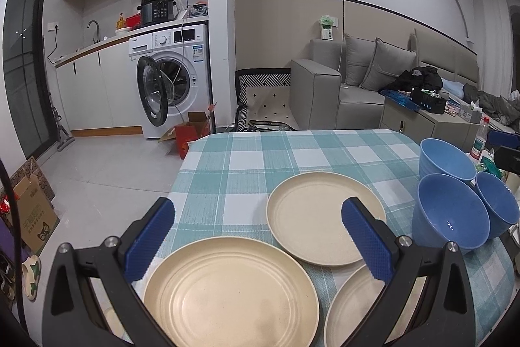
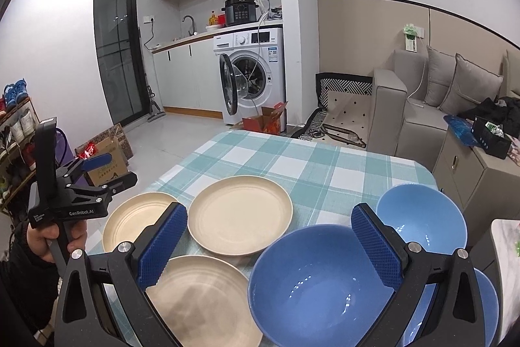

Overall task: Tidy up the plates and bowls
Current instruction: 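Move the left tool toward one beige plate while the right tool approaches another beige plate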

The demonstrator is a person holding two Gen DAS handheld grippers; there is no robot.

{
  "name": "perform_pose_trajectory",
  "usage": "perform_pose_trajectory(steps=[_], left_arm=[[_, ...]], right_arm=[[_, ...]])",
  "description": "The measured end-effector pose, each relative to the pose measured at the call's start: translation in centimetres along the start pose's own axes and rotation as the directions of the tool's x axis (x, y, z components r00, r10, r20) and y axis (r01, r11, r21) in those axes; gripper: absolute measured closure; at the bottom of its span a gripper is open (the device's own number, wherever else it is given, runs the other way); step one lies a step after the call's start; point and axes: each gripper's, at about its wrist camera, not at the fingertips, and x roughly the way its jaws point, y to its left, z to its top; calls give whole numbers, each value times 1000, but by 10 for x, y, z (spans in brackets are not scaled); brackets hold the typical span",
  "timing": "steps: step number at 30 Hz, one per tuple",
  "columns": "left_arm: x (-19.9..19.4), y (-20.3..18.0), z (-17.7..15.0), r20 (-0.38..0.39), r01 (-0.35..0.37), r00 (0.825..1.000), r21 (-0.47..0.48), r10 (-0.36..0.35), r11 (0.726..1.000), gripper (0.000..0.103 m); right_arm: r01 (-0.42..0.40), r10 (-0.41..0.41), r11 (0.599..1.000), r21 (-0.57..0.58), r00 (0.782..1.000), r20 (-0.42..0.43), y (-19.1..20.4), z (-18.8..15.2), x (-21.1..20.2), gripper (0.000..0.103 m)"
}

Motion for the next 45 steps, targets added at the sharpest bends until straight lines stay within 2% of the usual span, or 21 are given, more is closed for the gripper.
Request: perform_pose_trajectory(steps=[30, 45], left_arm=[[46, 9, 21, -59, -5, 998, 3, 5, 1000, 0], [68, 5, 26, -111, 5, 994, 12, -3, 1000, 0]], right_arm=[[-17, 22, 999, 40, 994, -111, -7, 31, 63, 0], [-34, 44, 998, 56, 978, -202, -13, 38, 102, 0]])
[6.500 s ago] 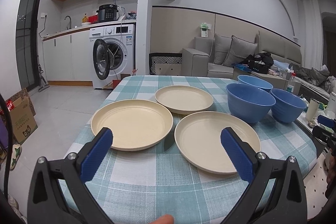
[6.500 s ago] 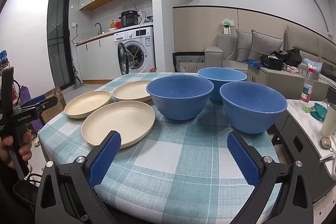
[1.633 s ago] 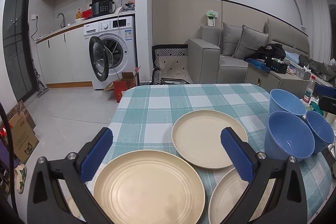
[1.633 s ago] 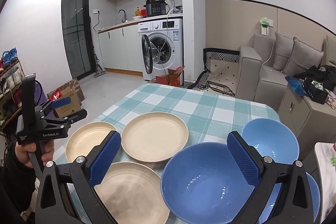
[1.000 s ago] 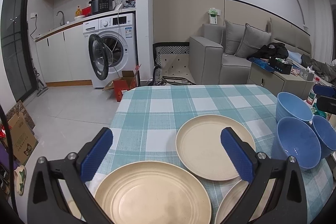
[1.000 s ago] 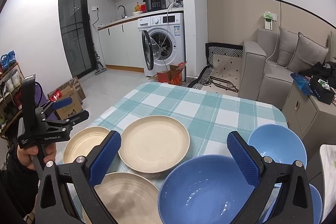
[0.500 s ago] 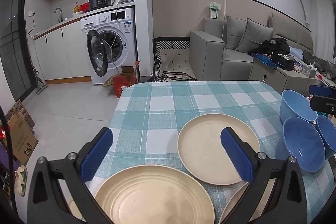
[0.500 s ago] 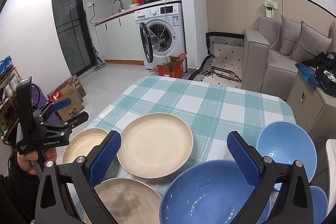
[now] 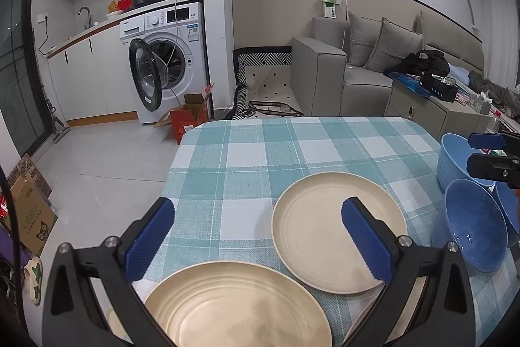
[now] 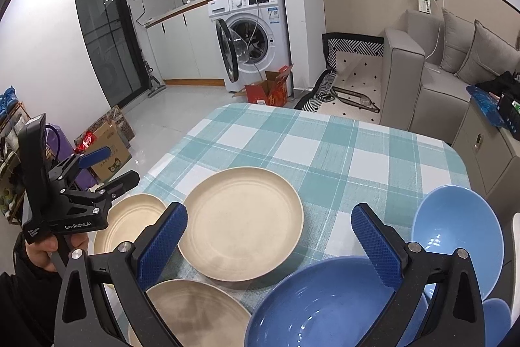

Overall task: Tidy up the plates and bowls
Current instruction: 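Move the left tool toward one beige plate while the right tool approaches another beige plate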

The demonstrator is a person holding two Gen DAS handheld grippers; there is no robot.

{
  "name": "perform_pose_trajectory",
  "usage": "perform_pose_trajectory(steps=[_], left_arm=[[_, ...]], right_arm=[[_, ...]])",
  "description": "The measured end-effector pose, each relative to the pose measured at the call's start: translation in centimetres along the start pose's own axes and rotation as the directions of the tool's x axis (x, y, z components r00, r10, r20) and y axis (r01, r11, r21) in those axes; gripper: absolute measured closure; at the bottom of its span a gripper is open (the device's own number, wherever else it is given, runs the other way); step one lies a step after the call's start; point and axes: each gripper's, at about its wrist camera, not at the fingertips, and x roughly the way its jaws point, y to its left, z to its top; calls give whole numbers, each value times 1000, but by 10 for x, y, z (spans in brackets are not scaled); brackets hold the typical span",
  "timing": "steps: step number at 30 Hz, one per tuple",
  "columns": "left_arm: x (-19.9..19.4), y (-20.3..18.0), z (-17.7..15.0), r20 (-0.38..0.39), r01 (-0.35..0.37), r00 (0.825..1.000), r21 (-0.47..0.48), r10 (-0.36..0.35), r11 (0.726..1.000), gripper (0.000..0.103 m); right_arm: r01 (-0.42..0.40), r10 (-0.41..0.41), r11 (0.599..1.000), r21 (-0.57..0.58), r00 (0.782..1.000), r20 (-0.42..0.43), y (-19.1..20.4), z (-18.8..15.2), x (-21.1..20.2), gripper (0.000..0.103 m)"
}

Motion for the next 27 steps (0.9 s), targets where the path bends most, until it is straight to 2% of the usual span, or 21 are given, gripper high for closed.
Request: perform_pose_trajectory(steps=[13, 27], left_arm=[[32, -6, -5, -94, 5, 996, 4, -5, 1000, 0], [45, -9, -5, -137, 3, 991, 24, 1, 1000, 0]], right_arm=[[15, -14, 1000, 12, 993, -121, -11, 7, 44, 0], [19, -23, 1000, -19, 976, -216, -12, 12, 77, 0]])
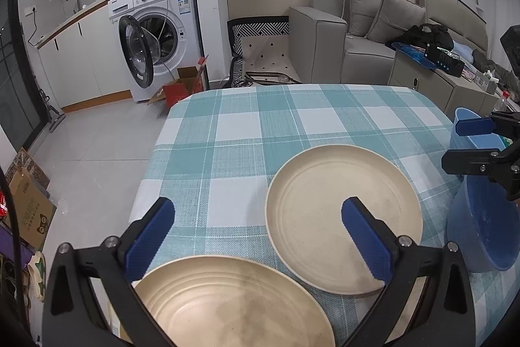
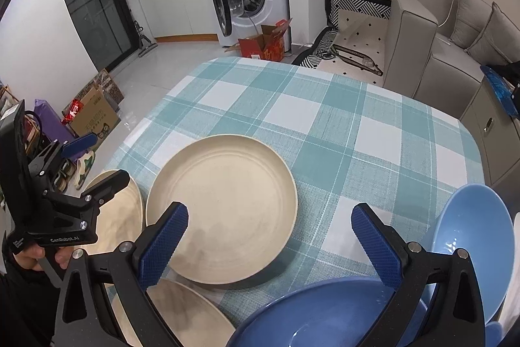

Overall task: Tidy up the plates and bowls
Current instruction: 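Move the left tool toward one beige plate while the right tool approaches another beige plate, then close the left tool on a beige plate rim while the right tool grips another plate rim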

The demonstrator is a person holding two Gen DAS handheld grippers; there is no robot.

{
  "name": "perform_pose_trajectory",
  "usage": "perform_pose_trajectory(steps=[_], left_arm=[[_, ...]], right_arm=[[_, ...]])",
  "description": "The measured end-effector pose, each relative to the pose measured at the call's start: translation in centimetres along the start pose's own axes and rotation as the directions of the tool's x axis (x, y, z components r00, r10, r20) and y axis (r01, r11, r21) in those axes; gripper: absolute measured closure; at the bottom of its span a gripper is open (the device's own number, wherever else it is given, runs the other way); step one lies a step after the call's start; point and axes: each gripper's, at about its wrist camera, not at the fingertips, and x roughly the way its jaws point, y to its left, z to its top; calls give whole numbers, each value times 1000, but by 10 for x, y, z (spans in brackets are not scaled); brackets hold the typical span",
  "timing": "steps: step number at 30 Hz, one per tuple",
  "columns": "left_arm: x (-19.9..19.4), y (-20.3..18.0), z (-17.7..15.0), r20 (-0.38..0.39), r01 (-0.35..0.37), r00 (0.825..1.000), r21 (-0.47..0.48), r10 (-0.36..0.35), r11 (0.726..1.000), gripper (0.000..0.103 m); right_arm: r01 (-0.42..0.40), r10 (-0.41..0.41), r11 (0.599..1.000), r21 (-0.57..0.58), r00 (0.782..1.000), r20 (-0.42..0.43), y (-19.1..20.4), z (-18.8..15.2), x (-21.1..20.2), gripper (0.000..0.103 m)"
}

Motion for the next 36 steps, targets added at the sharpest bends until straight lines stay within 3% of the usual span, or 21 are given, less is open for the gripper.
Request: perform_pose_trajectory(steps=[9, 31, 36], left_arm=[[13, 0, -1, -42, -3, 999, 16, 4, 1000, 0], [50, -6, -9, -167, 10, 986, 54, -1, 998, 0], [59, -9, -11, -206, 20, 979, 61, -7, 998, 2]], right_arm=[[-17, 26, 996, 86, 994, -105, -10, 6, 29, 0], [9, 6, 998, 60, 967, -254, -7, 8, 76, 4], [23, -6, 998, 54, 956, -293, -10, 6, 90, 17]])
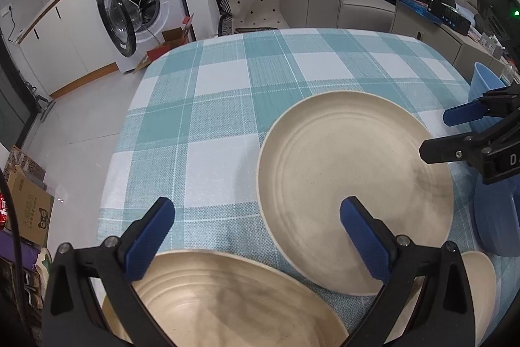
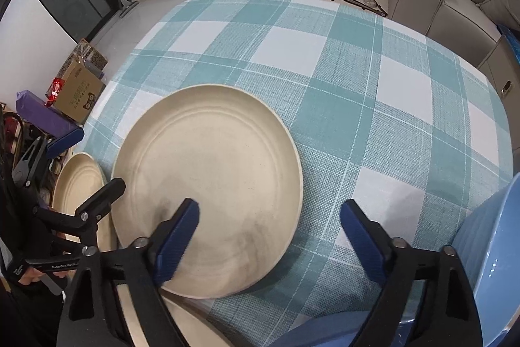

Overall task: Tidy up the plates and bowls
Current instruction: 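Close the left tool on a beige plate rim while the right tool grips another plate rim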

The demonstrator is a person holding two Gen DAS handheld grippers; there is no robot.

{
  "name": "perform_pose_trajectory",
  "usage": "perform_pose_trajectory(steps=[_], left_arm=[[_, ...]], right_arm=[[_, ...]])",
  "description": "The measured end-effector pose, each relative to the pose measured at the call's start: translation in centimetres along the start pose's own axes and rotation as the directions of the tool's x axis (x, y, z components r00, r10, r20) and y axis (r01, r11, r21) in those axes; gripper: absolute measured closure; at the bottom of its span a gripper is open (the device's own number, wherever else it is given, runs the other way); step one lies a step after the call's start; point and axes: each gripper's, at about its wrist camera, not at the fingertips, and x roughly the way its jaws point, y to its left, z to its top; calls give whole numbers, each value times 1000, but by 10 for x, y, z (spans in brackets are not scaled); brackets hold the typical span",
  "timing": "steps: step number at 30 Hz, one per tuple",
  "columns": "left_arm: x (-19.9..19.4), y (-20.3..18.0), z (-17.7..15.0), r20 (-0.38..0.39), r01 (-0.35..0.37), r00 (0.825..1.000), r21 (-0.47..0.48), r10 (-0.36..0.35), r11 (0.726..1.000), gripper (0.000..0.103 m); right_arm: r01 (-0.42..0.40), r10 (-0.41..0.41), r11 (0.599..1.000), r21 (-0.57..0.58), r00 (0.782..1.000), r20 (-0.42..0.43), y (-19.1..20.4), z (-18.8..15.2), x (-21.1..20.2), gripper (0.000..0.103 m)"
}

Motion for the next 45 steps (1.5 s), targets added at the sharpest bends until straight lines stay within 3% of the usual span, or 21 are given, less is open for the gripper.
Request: perform_pose_trajectory(steps=[10, 18, 24, 33, 45], left_arm=[[6, -1, 3, -21, 14, 1000, 12, -14, 1000, 3], [11, -3, 3, -42, 25, 999, 11, -25, 1000, 16], [13, -3, 2, -53, 33, 998, 11, -32, 999, 20], [18, -5, -1, -80, 78, 994, 3, -77, 997, 57], [18, -4, -2, -85, 89, 992, 4, -88, 996, 75]], right_arm=[[29, -29, 999, -17, 999, -31, 0, 2, 10, 21], [45, -47, 998, -47, 998, -43, 5, 3, 16, 28], [43, -46, 998, -46, 996, -70, 5, 1, 20, 45], [34, -39, 998, -45, 993, -112, 5, -6, 28, 55], [27, -32, 999, -45, 993, -112, 9, -10, 29, 69]])
